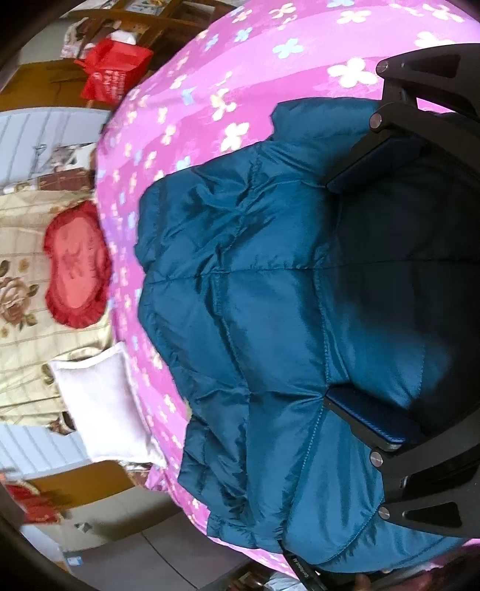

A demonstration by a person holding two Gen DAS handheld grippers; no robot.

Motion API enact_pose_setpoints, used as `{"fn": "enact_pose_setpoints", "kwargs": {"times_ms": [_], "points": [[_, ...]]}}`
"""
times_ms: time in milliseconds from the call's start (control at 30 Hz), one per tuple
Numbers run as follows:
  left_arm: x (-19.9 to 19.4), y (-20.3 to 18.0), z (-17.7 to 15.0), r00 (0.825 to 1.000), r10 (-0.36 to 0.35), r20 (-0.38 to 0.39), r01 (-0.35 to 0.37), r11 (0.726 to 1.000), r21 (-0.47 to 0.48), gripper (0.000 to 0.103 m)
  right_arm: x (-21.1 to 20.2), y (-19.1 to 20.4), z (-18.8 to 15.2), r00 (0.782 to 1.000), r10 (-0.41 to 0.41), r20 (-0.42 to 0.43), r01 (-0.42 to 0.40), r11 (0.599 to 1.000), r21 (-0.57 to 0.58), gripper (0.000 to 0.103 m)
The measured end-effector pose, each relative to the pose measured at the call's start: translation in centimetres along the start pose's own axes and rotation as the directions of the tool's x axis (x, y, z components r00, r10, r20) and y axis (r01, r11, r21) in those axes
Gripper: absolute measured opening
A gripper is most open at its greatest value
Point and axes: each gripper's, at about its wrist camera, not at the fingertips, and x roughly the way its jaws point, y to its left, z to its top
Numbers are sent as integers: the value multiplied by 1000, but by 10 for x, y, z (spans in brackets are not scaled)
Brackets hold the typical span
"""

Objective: Fold large clothes

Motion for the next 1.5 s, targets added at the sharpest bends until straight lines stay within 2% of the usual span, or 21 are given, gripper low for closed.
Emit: {"fn": "enact_pose_setpoints", "kwargs": {"times_ms": [100,167,233,267,333,400,433,467,533,600,667,800,867,967,1067,1133,1233,1300,1367,1433,1500], "points": [[-2,0,2,999,-18,-32,18,1000,4,94,-3,-3,-2,1000,4,-15,-3,999,48,103],[-10,0,3,998,-35,-47,36,999,17,94,-10,3,-1,999,-44,-19,45,996,71,103],[-32,-3,11,993,-120,15,120,993,-8,94,-22,14,7,996,-82,24,80,994,80,103],[-43,-8,15,986,-155,59,156,988,-14,94,-35,24,14,992,-78,97,70,994,90,103],[-57,-30,24,972,-214,102,212,977,26,94,-47,43,26,985,-36,169,20,995,96,103],[-53,-58,28,962,-269,48,264,961,88,94,-44,64,38,986,6,166,-22,995,93,103],[-48,-71,28,961,-274,26,269,956,119,94,-37,75,44,989,5,151,-19,996,91,103],[-43,-78,27,965,-261,22,255,956,143,94,-31,85,48,989,-14,144,1,996,94,103],[-25,-87,22,986,-169,12,164,969,184,94,-13,101,55,991,-32,133,19,996,93,103],[-6,-80,17,991,-129,-27,132,979,157,94,12,111,57,996,-36,81,29,997,77,103],[0,-70,15,990,-137,-21,139,982,128,94,40,117,59,999,-51,14,50,997,60,103],[1,-70,10,994,-109,7,107,984,140,94,65,122,53,997,-83,-6,83,996,7,103],[4,-73,8,994,-109,-6,109,983,145,96,72,128,51,993,-119,-16,119,993,-26,103],[9,-73,9,992,-120,-33,124,980,156,99,76,123,51,993,-112,-33,111,994,-21,103],[7,-73,8,991,-125,-43,130,977,170,99,66,119,50,997,-73,-23,73,997,-11,103],[3,-71,9,991,-127,-42,133,976,170,99,46,117,49,999,-35,31,35,999,14,103],[-17,-62,10,991,-134,0,132,976,176,99,-1,115,42,991,-59,121,59,998,3,103],[-32,-55,9,991,-133,29,125,975,183,99,-28,111,34,986,-84,145,87,996,-12,103],[-42,-46,5,991,-128,43,119,977,177,99,-51,99,17,982,-120,143,124,992,-25,103],[-40,-40,-5,992,-123,8,119,975,188,99,-62,82,-3,982,-140,123,143,990,-13,103],[-26,-40,-16,991,-124,-41,130,970,207,101,-57,62,-22,991,-109,72,109,994,11,103]]}}
